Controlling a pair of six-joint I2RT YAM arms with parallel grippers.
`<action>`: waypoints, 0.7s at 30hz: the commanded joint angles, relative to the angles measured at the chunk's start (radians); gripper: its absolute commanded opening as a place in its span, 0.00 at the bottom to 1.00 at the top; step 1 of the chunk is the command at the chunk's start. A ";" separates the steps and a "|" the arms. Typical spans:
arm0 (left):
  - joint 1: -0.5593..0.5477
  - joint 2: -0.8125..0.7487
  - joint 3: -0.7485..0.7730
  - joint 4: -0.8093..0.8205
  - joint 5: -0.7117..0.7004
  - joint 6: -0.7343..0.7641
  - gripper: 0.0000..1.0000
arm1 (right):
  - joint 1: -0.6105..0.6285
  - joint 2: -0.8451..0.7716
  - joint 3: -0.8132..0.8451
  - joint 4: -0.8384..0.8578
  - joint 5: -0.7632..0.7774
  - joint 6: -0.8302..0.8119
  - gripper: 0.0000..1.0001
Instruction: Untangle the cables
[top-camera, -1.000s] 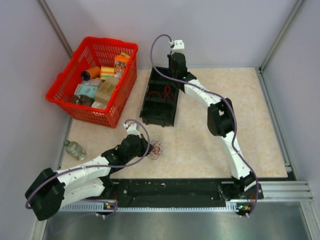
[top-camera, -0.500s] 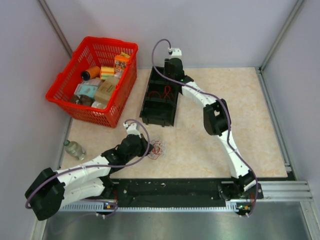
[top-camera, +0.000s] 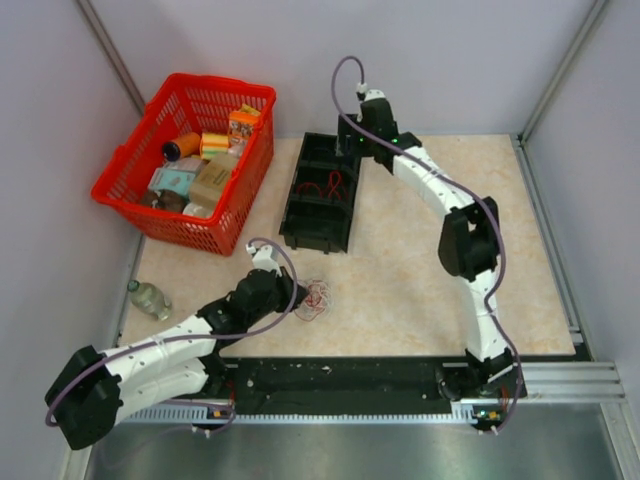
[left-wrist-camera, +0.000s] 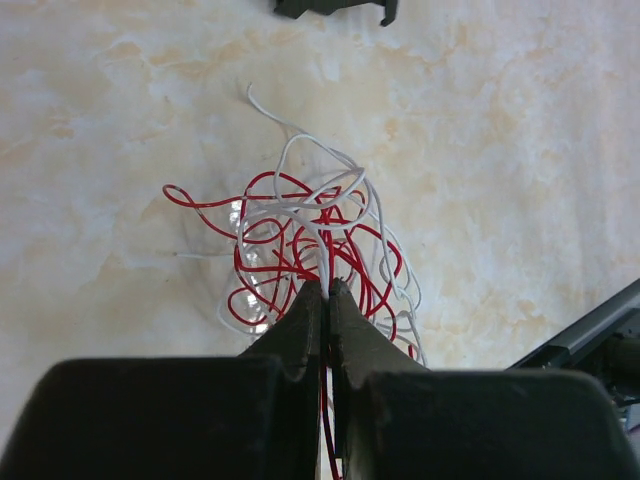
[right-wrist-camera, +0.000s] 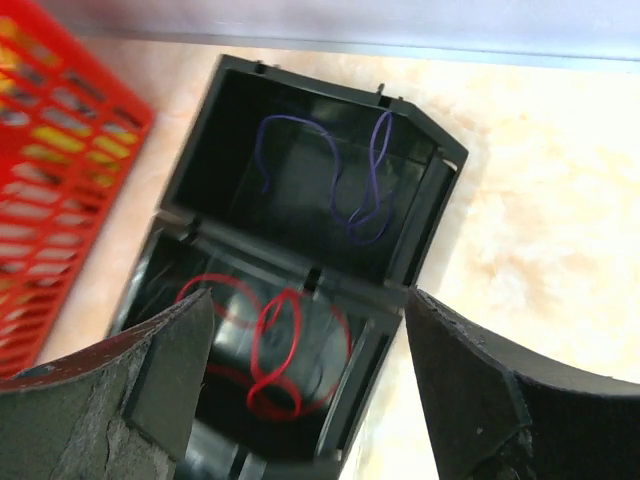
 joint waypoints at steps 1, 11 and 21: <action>0.002 -0.074 0.015 0.048 0.020 0.032 0.00 | -0.041 -0.238 -0.112 -0.046 -0.141 0.024 0.77; 0.004 -0.141 0.149 0.076 0.206 0.080 0.00 | -0.074 -0.531 -0.498 0.019 -0.555 0.125 0.68; 0.040 -0.128 0.268 0.082 0.301 0.143 0.00 | -0.056 -1.177 -1.204 0.261 -0.756 0.118 0.72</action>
